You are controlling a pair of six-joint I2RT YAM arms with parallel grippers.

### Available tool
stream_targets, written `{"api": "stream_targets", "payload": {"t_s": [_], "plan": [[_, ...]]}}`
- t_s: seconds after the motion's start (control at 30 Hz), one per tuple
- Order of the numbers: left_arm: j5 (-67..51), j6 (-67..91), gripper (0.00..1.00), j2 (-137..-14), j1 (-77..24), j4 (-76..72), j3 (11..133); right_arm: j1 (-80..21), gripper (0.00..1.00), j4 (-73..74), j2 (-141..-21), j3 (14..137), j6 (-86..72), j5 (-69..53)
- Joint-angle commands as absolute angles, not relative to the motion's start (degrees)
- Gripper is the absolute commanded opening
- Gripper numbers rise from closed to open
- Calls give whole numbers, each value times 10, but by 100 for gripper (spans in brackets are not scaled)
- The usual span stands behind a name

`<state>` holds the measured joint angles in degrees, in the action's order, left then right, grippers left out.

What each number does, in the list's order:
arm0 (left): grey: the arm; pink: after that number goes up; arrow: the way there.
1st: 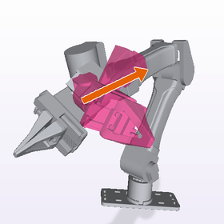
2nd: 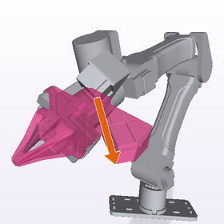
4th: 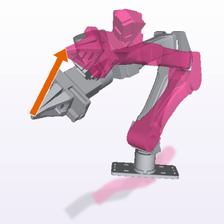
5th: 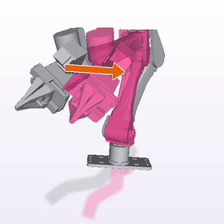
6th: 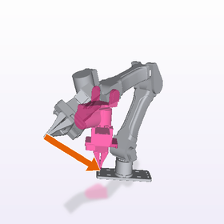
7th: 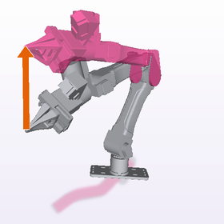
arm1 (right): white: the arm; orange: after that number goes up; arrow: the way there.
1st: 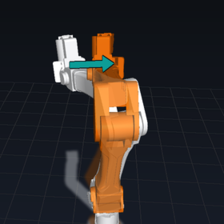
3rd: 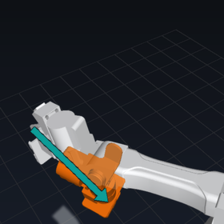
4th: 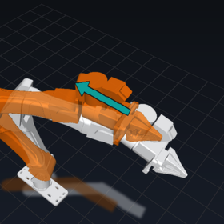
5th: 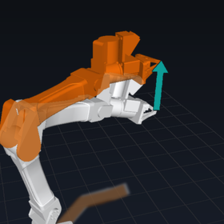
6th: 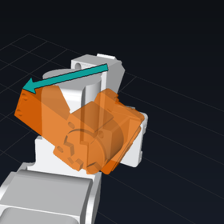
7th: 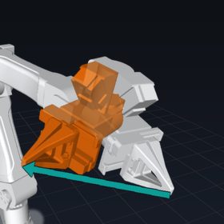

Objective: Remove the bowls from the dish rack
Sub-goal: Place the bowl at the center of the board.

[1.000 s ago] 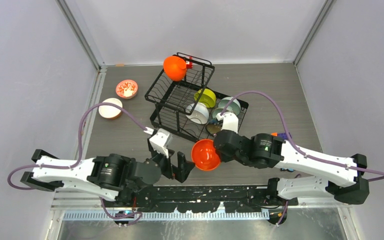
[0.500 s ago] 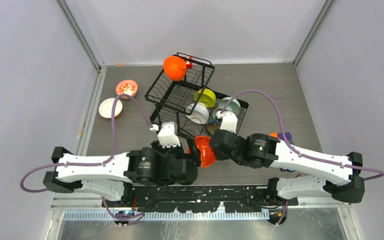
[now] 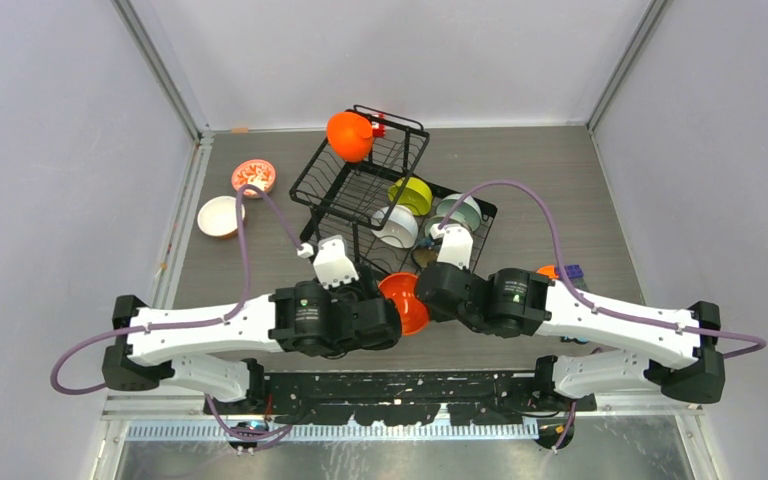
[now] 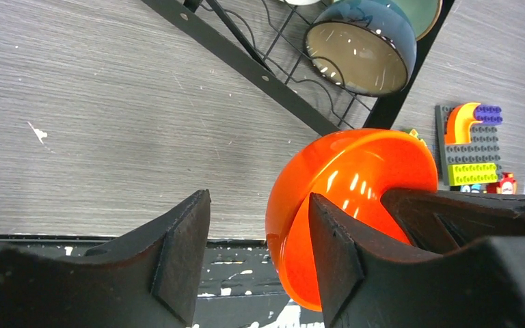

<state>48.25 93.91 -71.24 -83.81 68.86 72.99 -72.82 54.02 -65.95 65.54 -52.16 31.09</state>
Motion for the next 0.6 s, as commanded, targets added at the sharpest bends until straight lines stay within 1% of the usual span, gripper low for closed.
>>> {"api": "stream_targets", "payload": {"t_s": [0.0, 0.07, 0.13, 0.27, 0.4, 0.47, 0.57], "plan": [[492, 949, 55, -739, -837, 697, 746, -733, 1, 515, -669, 671, -546, 341], [490, 955, 53, -753, -836, 707, 746, -735, 1, 511, -678, 675, -547, 336], [488, 963, 48, -760, -836, 713, 743, -740, 1, 507, -685, 678, -549, 336], [486, 972, 30, -757, -836, 709, 728, -745, 1, 507, -695, 685, -552, 340], [483, 977, 15, -756, -836, 710, 720, -746, 1, 508, -697, 690, -551, 343], [481, 978, 10, -757, -836, 709, 717, -747, 1, 507, -698, 691, -551, 343], [476, 982, 8, -757, -836, 705, 712, -747, 1, 507, -700, 691, -551, 343]]}}
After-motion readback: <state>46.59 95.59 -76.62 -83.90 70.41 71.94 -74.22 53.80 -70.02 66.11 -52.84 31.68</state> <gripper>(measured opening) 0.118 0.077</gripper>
